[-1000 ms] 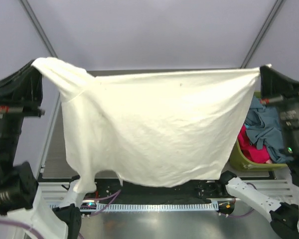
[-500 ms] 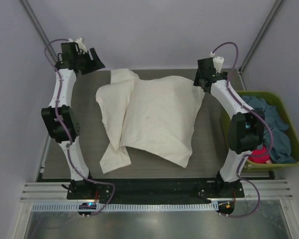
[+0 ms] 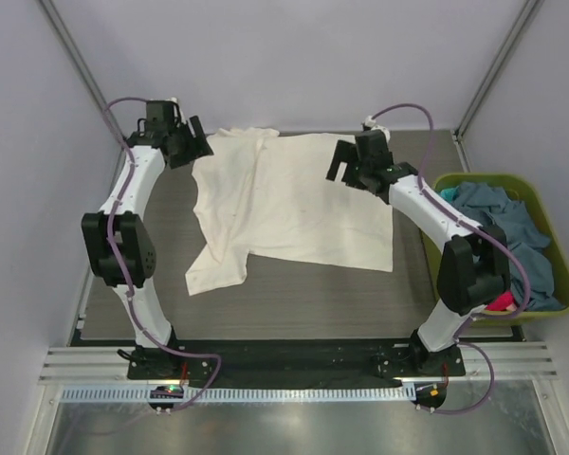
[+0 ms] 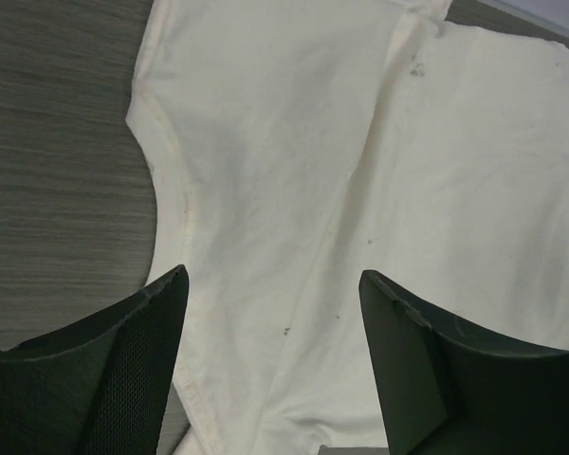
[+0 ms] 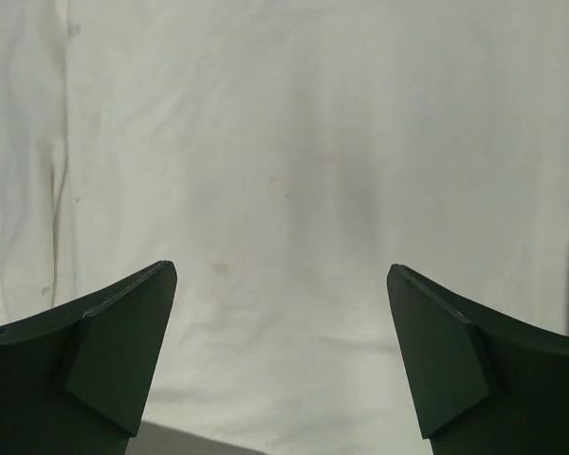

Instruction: Fold and stack the t-shirts

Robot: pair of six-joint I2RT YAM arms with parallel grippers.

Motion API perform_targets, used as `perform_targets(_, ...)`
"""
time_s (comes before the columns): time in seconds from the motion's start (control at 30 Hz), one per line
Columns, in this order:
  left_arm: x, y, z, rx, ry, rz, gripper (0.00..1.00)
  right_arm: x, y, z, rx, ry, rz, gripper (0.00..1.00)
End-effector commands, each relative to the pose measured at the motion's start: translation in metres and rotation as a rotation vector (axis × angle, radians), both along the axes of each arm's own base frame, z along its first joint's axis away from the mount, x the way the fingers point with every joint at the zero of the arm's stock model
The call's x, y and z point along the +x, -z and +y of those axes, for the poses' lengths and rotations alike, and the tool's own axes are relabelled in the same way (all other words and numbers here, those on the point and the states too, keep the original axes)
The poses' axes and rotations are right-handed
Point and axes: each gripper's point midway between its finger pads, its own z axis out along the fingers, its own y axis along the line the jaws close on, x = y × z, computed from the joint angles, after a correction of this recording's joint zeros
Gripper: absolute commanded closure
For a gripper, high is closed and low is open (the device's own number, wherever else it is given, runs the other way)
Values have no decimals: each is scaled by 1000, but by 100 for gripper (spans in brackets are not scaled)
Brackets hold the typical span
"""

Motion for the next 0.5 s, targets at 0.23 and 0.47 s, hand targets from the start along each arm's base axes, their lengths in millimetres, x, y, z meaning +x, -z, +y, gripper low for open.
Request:
perform_targets(0.23, -6, 122, -26, -112, -83, 248, 28, -39, 104, 33, 136, -95, 233, 0)
perform_targets(0.47, -15, 175, -10, -39, -155, 368, 30, -63, 161, -12, 100, 39, 368, 0)
